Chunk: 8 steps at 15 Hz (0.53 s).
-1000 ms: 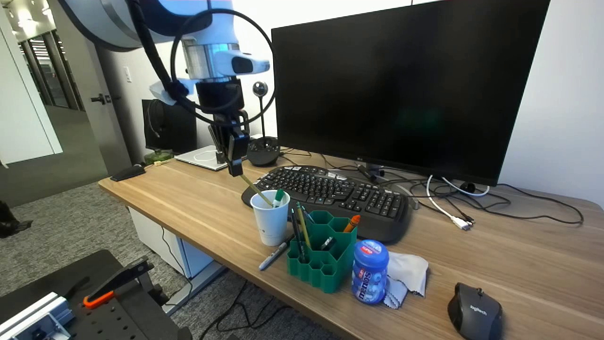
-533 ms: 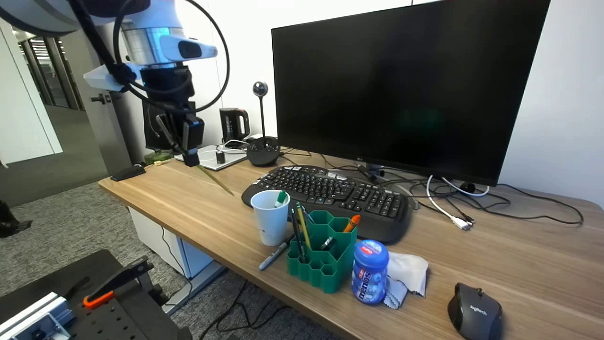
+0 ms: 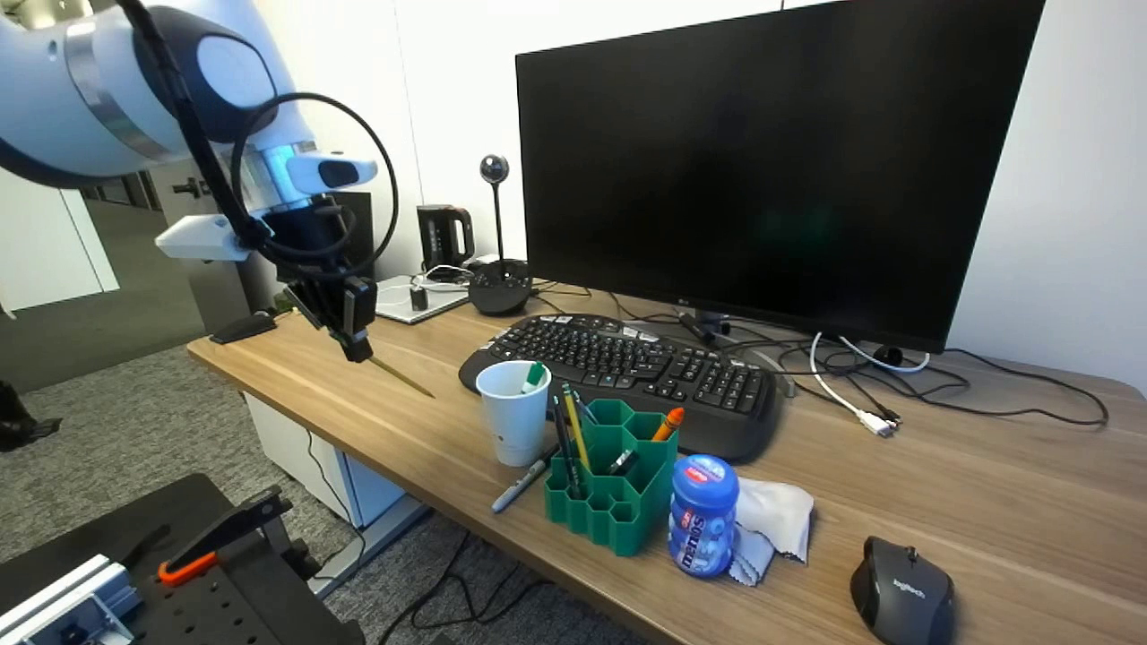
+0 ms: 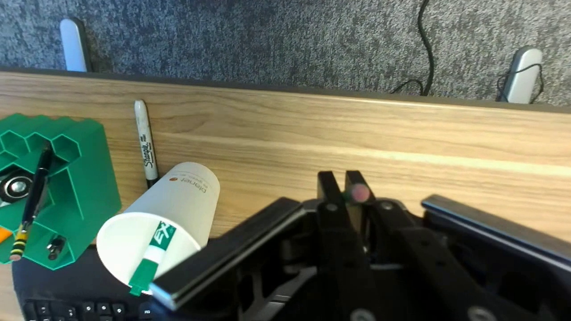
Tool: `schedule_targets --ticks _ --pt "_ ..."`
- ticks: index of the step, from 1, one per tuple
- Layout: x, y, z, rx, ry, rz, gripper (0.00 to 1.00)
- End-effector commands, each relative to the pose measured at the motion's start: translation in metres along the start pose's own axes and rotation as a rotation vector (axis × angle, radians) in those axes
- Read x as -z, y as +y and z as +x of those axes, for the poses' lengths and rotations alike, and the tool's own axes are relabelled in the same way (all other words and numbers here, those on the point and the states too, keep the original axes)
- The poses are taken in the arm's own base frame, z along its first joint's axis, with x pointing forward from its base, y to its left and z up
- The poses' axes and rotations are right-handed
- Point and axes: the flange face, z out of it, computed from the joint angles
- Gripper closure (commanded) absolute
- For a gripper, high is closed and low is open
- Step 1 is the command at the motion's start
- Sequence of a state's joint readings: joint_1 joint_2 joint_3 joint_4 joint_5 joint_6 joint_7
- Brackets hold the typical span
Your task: Remove the yellow pencil from the white cup.
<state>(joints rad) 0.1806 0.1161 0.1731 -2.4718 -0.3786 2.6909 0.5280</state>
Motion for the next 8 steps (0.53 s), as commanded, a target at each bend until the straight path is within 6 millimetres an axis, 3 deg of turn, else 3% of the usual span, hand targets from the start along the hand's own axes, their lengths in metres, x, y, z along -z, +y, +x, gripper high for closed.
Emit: schedule_targets --ticks 1,5,8 --pt "-0.040 -0.009 0.012 0.008 0.043 -0.049 0.98" --pt "-0.081 -0.013 0.018 0.005 0.095 -0.108 0.98" --pt "-0.098 -0.020 0.024 -0.007 0.117 -0.136 0.98"
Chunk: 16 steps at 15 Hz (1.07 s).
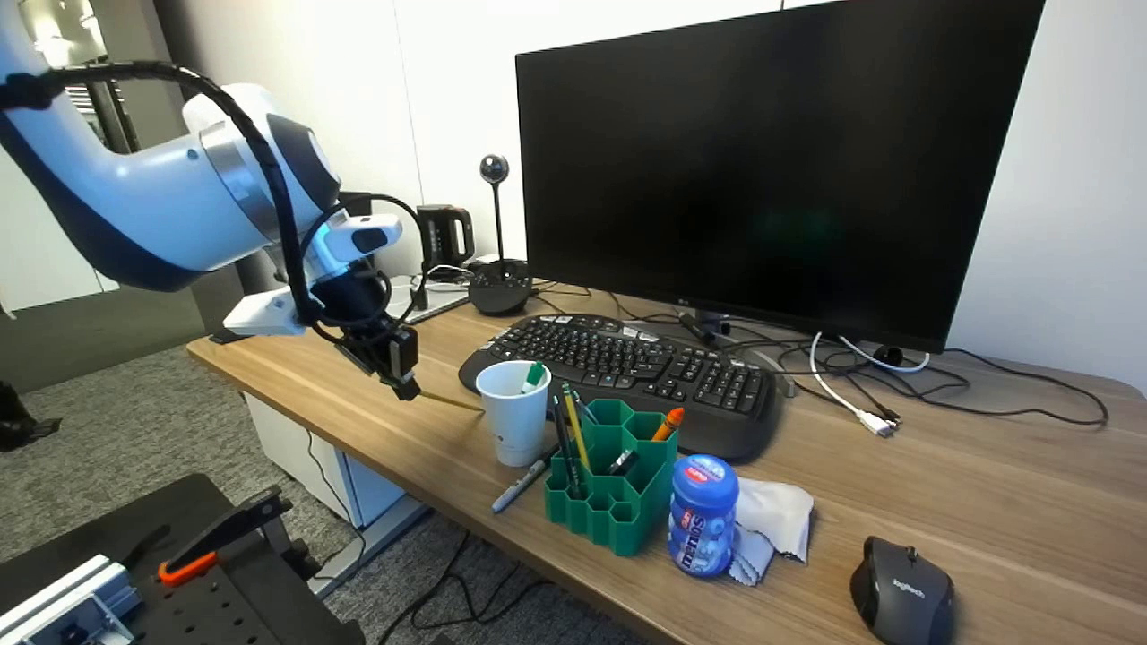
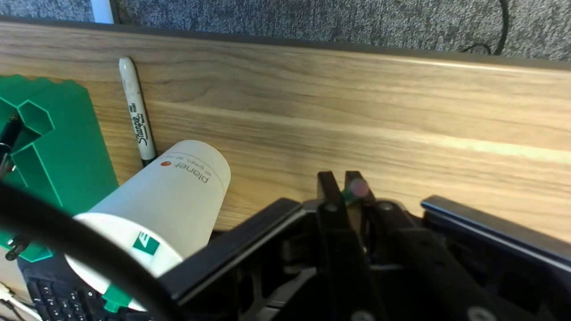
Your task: Remove the yellow pencil from the white cup.
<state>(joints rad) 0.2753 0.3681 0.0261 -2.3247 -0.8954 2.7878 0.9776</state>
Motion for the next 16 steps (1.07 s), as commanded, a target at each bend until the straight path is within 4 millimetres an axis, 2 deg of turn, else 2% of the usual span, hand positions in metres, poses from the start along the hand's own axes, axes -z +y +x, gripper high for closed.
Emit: schedule_targets --ticks 1,2,7,9,11,13,16 --pt "-0.025 -0.016 0.005 -0.014 0.018 -0.026 0.85" --pt "-0.030 -0.019 0.005 -0.019 0.011 -0.032 0.64" --pt "-0.056 -0.032 -0.011 -0.027 -0.098 -0.036 0.29" --pt "-0.057 -0.033 -0.015 -0.041 -0.136 -0.031 0.15" --pt "-0.049 -0.031 -0.019 -0.052 -0.184 -0.006 0.00" --pt "-0.032 -0.026 -0.025 -0.047 -0.248 0.053 0.00" --pt "0.005 -0.011 -0.033 -0.035 -0.361 0.152 0.00"
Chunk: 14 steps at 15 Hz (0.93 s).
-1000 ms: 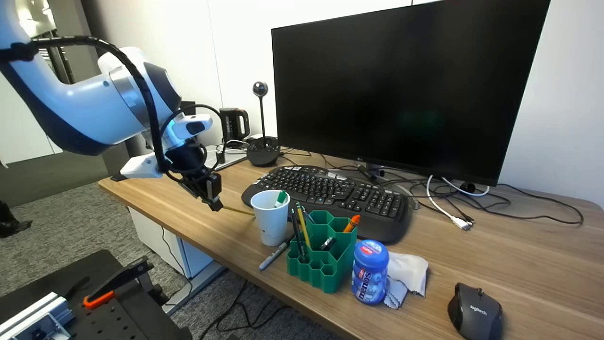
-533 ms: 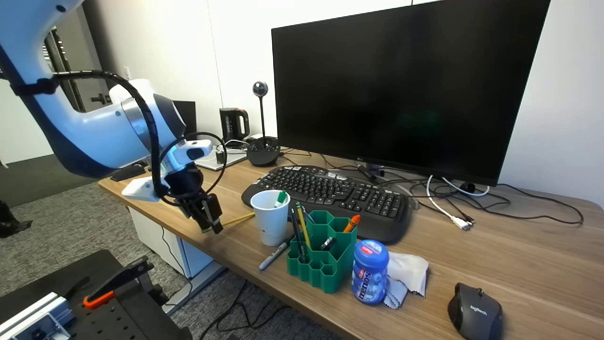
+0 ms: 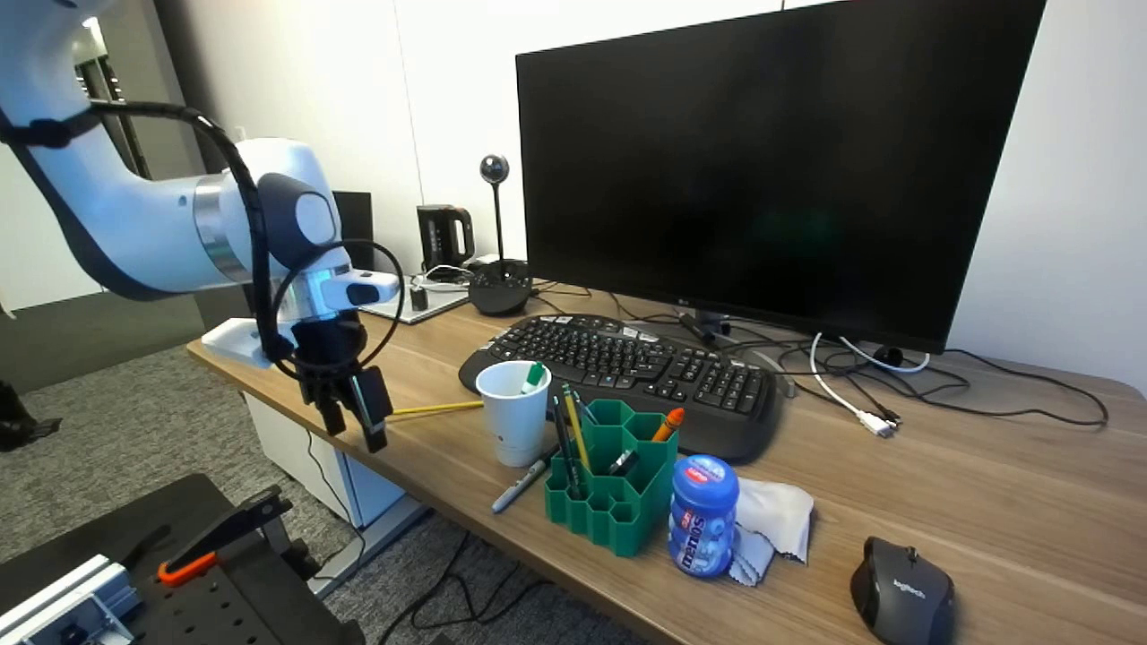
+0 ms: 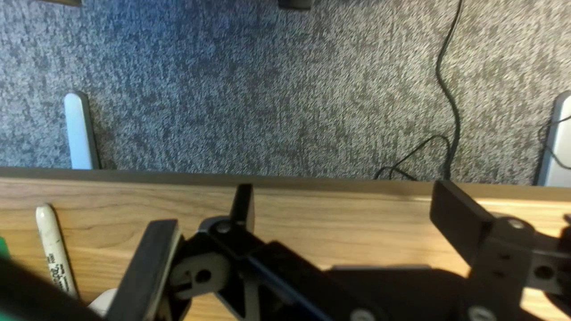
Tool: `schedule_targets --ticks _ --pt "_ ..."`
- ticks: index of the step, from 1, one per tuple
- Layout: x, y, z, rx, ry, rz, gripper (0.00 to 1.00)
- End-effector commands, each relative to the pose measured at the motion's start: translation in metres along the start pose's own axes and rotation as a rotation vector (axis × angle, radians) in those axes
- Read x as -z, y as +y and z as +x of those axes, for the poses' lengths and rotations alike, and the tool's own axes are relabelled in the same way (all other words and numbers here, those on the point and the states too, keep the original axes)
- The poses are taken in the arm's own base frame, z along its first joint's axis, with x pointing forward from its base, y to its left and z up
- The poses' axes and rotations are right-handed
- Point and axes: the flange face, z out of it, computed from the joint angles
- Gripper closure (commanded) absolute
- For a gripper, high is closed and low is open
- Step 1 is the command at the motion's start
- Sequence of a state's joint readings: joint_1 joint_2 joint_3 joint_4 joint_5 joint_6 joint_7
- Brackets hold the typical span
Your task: Remove the yellow pencil from the white cup.
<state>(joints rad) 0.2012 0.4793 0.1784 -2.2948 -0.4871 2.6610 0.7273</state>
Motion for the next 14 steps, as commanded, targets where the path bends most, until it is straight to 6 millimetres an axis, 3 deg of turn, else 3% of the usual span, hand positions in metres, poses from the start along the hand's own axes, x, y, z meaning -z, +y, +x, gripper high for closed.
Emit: schedule_targets --ticks 1,5,6,9,14 --pt "0.051 0.025 -0.024 0.023 -0.127 0.100 0.00" --pt "0.102 0.059 -0.031 -0.035 -0.272 0.202 0.00" --pt "0.076 0.047 -0.021 -0.024 -0.236 0.175 0.00" --pt "0.101 0.062 -0.025 -0.041 -0.256 0.190 0.00" --pt "0.099 0.059 -0.031 -0.034 -0.267 0.186 0.00"
